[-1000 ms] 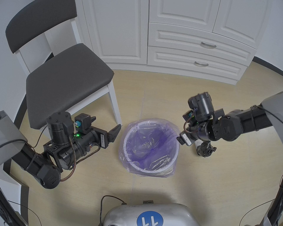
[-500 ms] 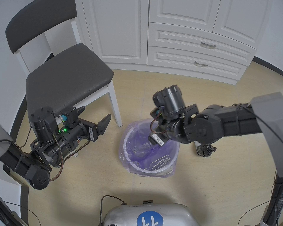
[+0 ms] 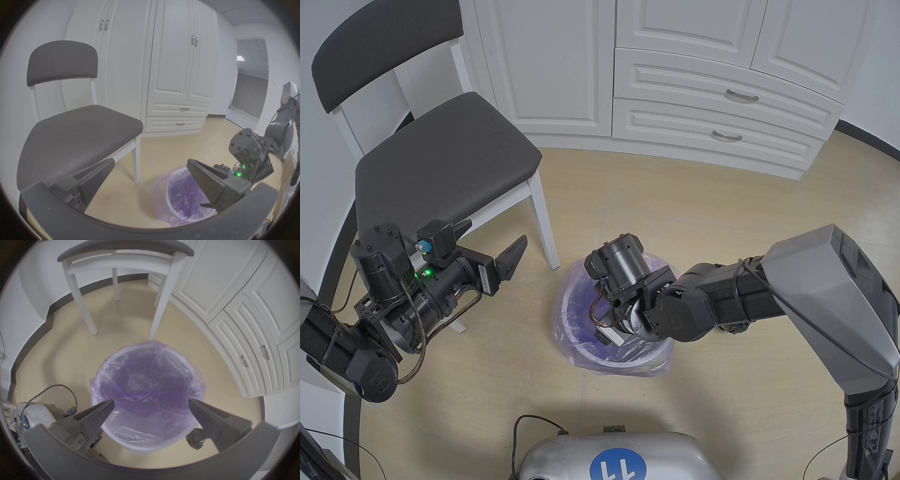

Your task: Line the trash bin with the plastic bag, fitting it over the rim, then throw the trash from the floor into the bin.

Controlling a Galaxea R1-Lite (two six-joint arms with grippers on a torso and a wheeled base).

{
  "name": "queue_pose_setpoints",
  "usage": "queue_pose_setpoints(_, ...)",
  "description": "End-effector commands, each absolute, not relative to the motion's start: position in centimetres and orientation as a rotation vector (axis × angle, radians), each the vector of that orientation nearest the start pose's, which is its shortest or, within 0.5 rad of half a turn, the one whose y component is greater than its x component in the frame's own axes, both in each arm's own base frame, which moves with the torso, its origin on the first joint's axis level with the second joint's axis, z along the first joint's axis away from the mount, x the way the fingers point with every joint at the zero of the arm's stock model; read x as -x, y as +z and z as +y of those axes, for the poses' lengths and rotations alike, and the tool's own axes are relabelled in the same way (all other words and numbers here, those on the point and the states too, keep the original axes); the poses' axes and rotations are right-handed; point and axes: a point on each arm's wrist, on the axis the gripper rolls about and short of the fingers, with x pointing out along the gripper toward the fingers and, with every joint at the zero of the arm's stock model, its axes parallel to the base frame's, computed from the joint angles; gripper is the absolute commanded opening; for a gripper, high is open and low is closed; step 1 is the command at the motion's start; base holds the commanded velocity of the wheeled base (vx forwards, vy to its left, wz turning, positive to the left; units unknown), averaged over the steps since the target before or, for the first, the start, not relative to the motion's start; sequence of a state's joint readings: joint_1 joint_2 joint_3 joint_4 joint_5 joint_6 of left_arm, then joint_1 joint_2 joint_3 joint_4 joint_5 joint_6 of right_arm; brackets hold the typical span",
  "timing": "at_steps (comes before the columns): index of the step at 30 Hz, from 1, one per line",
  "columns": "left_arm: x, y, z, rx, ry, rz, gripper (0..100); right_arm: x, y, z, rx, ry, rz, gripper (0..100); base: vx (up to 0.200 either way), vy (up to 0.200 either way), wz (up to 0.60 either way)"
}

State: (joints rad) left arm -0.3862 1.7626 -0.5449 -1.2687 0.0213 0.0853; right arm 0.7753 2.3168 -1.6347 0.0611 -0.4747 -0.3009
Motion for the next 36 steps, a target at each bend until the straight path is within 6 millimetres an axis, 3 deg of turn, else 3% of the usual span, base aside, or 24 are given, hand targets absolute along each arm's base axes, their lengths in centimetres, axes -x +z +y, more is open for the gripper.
queue_pose_setpoints(1,-27.2,15.7,-10.9,-0.077,-0.360,-0.047,100,-33.4,8.3,31.6,0.728,0.379,0.611,100,0.000,0.000,0.00)
queue_pose_setpoints(20,-27.5,15.3,-11.0,-0.081,-0.358,-0.037,100,-35.5,5.3,30.8,0.655,0.310,0.692,100,0.000,0.000,0.00)
queue_pose_setpoints(27,-27.5,15.4,-10.8,-0.082,-0.352,-0.040,100,-34.9,7.0,29.8,0.629,0.284,0.741,100,0.000,0.000,0.00)
queue_pose_setpoints(29,-27.5,15.5,-10.8,-0.081,-0.351,-0.041,100,-34.2,8.3,29.2,0.621,0.275,0.776,100,0.000,0.000,0.00)
queue_pose_setpoints(36,-27.5,15.4,-10.5,-0.109,-0.340,-0.044,100,-32.8,9.8,27.8,0.650,0.256,0.863,100,0.000,0.000,0.00)
